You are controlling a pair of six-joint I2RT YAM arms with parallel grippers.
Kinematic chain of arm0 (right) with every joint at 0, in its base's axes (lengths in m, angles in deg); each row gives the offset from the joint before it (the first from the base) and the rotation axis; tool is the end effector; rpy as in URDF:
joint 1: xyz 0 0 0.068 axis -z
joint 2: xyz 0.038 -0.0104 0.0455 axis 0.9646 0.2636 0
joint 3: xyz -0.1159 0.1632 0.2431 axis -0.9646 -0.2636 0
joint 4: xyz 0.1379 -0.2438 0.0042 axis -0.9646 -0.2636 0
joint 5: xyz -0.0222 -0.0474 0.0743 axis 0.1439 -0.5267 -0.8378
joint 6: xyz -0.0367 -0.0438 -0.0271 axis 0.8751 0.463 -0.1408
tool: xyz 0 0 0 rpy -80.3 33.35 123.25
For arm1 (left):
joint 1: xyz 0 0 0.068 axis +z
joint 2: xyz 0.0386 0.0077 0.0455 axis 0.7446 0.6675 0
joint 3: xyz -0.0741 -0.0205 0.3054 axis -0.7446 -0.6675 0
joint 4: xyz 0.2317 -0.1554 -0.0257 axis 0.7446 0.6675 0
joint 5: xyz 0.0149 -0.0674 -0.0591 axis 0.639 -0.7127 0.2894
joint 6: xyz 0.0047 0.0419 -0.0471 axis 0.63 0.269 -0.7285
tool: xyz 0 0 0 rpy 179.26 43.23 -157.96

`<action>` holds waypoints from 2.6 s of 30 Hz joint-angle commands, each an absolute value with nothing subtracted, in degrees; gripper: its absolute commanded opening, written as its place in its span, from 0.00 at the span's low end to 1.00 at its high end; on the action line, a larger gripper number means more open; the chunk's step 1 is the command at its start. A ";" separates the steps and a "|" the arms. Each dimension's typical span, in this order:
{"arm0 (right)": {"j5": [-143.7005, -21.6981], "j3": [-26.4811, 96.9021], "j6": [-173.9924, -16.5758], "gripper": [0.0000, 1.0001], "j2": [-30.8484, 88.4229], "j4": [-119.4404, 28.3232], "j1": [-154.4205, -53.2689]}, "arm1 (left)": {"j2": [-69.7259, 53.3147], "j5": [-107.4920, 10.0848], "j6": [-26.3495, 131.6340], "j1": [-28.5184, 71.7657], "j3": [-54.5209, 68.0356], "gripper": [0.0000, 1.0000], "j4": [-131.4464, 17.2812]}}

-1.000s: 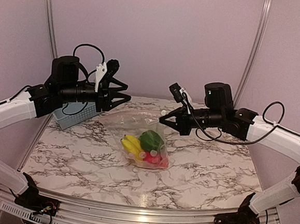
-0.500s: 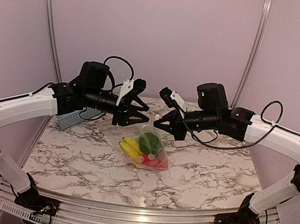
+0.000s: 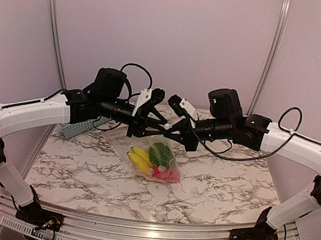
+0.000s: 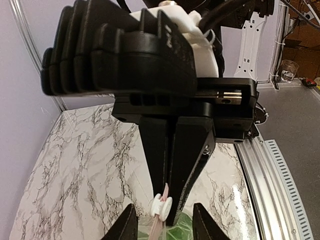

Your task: Open the zip-top bag and remove the fake food

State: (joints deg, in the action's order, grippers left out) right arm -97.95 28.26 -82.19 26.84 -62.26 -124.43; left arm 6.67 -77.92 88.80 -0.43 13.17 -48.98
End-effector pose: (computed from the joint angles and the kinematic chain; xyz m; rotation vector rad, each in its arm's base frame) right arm 0.2045 0.2704 0.3709 -1.2211 1.7460 0.8703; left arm 0.2427 -0.3196 0.3917 1.4746 1.2162 -0.8972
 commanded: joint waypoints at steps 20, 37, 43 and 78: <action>-95.21 28.83 -82.77 0.00 24.55 -61.84 -125.06 | 6.02 -75.90 90.26 -0.86 12.46 0.00 -45.66; -93.23 22.36 -86.20 0.00 17.97 -59.47 -122.63 | 2.27 -71.86 91.88 2.73 8.35 0.00 -41.63; -93.10 19.73 -87.58 0.00 15.10 -59.09 -120.71 | 0.05 -71.25 92.32 5.09 5.88 0.00 -40.51; -92.60 19.77 -86.62 0.00 14.62 -56.82 -116.82 | -4.58 -71.91 89.98 14.91 3.54 0.00 -42.72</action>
State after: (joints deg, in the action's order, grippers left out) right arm -91.07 14.45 -88.72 11.56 -59.73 -117.44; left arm -7.01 -71.38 90.96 15.65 -2.32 -41.59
